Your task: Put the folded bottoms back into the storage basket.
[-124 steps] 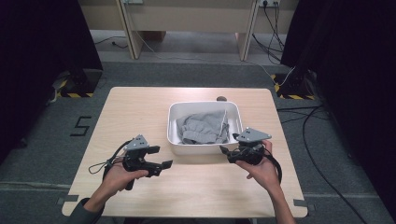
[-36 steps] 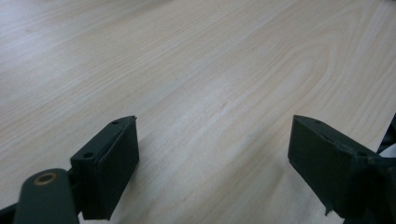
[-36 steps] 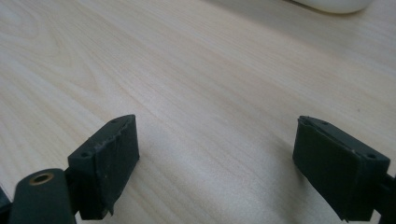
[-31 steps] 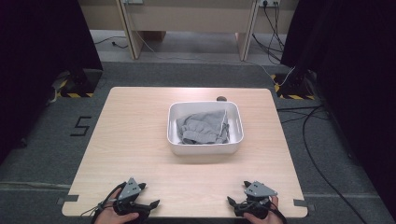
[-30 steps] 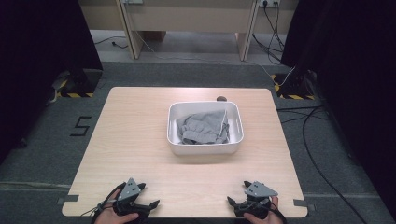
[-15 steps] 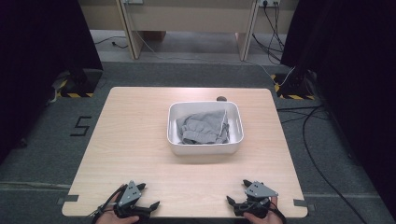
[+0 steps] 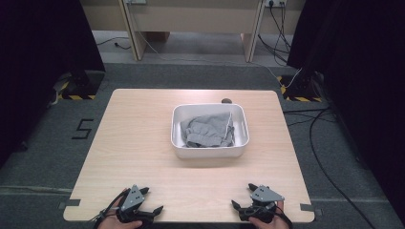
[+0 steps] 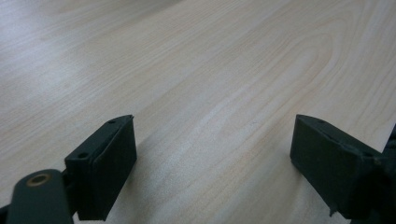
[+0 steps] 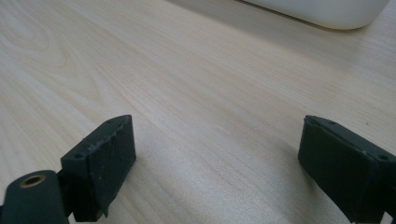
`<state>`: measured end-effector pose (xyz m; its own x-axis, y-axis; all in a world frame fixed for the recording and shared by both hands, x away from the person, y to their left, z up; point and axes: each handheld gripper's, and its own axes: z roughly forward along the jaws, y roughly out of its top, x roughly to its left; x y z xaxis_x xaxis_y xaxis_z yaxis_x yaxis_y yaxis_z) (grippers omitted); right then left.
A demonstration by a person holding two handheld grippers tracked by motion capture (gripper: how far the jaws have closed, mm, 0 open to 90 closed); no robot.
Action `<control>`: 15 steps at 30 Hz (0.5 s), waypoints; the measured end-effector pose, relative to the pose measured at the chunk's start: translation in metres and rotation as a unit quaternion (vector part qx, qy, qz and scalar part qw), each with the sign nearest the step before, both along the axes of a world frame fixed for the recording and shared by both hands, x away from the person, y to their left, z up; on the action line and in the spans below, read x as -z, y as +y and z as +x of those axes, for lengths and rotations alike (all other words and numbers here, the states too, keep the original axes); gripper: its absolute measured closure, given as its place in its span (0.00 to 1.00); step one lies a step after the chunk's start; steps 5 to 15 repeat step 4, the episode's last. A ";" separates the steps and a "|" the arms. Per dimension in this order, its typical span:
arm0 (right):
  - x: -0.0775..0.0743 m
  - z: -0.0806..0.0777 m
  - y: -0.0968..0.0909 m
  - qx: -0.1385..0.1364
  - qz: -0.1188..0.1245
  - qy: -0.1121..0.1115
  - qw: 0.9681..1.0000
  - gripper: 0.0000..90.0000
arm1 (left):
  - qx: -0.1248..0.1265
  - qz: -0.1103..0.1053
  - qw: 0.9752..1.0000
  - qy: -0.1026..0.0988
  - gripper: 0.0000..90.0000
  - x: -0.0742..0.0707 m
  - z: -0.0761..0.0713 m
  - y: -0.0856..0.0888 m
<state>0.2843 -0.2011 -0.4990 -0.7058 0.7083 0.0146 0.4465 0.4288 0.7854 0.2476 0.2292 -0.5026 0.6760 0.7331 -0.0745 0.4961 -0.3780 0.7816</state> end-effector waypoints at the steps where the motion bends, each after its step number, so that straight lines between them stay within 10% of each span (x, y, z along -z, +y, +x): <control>1: 0.000 0.000 0.000 0.000 0.000 0.000 1.000 0.13 | 0.000 0.000 1.000 0.000 0.15 0.000 0.000 0.000; 15: 0.000 0.000 0.000 0.002 0.001 0.002 1.000 0.13 | 0.000 0.001 1.000 0.000 0.15 0.000 0.000 0.000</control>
